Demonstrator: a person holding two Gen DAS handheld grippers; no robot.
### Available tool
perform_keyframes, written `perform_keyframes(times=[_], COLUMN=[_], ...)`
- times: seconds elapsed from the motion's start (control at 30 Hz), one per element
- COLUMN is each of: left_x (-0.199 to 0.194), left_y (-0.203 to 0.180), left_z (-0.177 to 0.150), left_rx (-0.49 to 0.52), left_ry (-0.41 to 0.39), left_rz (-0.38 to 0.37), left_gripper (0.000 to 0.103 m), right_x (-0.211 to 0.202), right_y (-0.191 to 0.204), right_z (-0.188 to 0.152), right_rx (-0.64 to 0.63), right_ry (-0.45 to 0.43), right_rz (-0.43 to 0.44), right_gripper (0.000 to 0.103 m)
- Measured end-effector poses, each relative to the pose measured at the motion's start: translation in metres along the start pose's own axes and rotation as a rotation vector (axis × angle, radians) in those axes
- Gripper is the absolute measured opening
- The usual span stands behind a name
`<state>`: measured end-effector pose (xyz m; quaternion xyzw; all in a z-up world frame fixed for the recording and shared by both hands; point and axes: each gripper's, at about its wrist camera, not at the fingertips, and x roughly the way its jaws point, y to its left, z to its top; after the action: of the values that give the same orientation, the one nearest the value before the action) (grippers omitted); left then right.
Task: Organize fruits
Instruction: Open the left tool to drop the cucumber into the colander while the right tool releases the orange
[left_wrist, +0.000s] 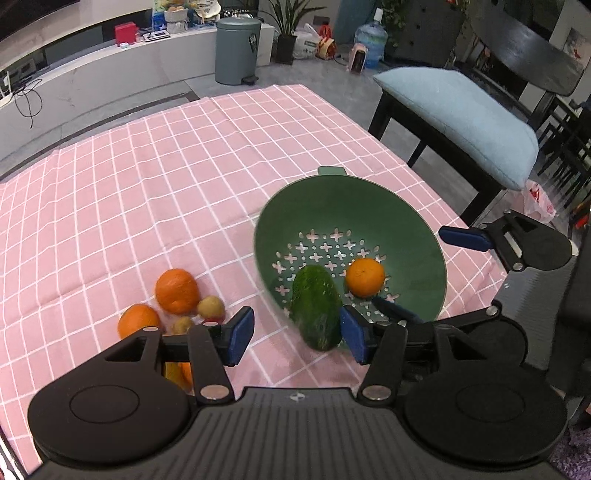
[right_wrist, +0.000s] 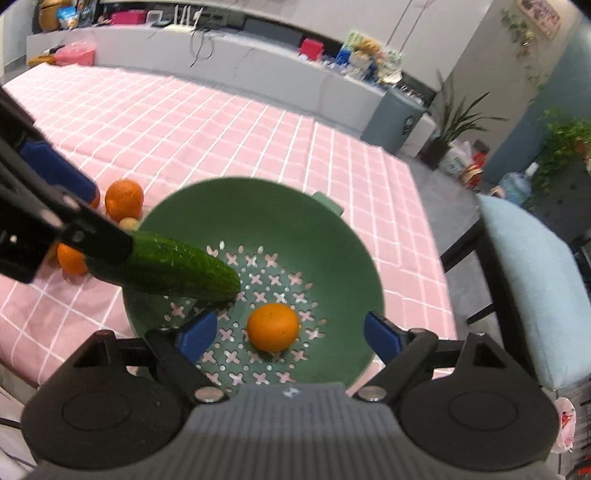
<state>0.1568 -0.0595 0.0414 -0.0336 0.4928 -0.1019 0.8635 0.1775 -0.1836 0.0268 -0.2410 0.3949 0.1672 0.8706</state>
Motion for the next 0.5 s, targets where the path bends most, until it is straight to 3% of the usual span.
perform_keyframes(times=[0.23, 0.3, 0.5], left_x=[-0.035, -0.045, -0.056], left_y=[0.021, 0.03, 0.069], left_z=[-0.017, -0.023, -0.044], left_rx=[-0.019, -0.035, -0.098], left_ry=[-0.088, -0.113, -0.113], left_rz=[0.007, 0.012, 0.072], left_gripper=[0.064, 0.064, 0.064], right_x=[-0.03, -0.035, -0.052], right_y=[0.016, 0.024, 0.047], right_z=[0.003, 0.003, 0.007], right_rx=[0.09, 0.105, 0.113], right_ry=[-0.131, -0.157, -0.251], right_rz=[0.048, 0.05, 0.059], right_gripper=[0.083, 0.076, 0.073])
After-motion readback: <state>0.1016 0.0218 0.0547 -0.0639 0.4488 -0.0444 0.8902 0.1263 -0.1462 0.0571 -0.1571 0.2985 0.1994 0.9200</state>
